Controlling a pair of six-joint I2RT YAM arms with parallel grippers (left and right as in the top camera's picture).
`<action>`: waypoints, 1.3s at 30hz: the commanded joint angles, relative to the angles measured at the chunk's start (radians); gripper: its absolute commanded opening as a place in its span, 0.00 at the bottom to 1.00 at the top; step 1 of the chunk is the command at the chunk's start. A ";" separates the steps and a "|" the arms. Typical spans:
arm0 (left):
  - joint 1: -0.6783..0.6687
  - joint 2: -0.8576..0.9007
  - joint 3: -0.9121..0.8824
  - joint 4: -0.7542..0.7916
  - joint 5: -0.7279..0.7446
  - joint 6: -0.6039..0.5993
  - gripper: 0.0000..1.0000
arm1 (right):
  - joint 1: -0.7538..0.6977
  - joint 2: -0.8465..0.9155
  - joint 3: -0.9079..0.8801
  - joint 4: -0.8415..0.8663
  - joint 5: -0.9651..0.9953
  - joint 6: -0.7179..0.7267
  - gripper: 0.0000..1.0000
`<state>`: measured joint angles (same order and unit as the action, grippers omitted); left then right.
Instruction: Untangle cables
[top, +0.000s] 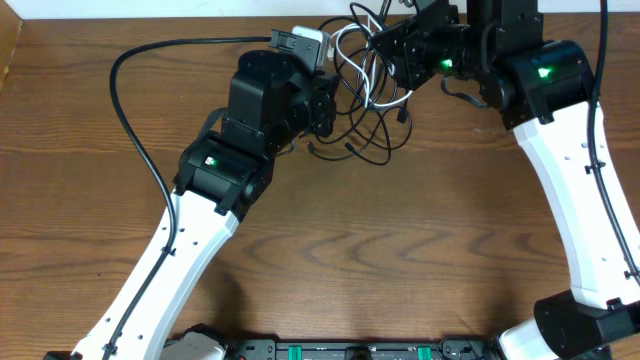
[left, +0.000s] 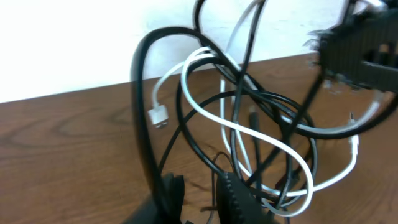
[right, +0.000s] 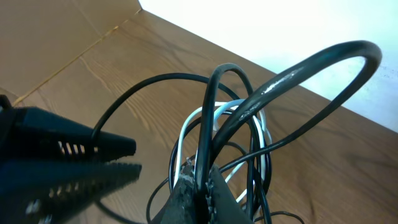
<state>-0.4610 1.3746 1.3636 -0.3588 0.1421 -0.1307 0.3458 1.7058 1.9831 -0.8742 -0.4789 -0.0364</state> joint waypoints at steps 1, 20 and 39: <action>0.000 0.004 0.024 0.001 -0.042 0.002 0.10 | 0.008 -0.060 0.006 0.002 0.011 0.012 0.01; 0.232 -0.167 0.024 -0.067 -0.217 0.071 0.09 | -0.193 -0.066 0.006 -0.114 0.286 -0.040 0.01; 0.473 -0.361 0.024 -0.130 -0.214 0.101 0.09 | -0.317 -0.066 0.005 -0.158 0.293 -0.073 0.01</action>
<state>-0.0280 1.0416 1.3640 -0.4942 0.0025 -0.0284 0.0818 1.6623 1.9831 -1.0286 -0.2806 -0.0917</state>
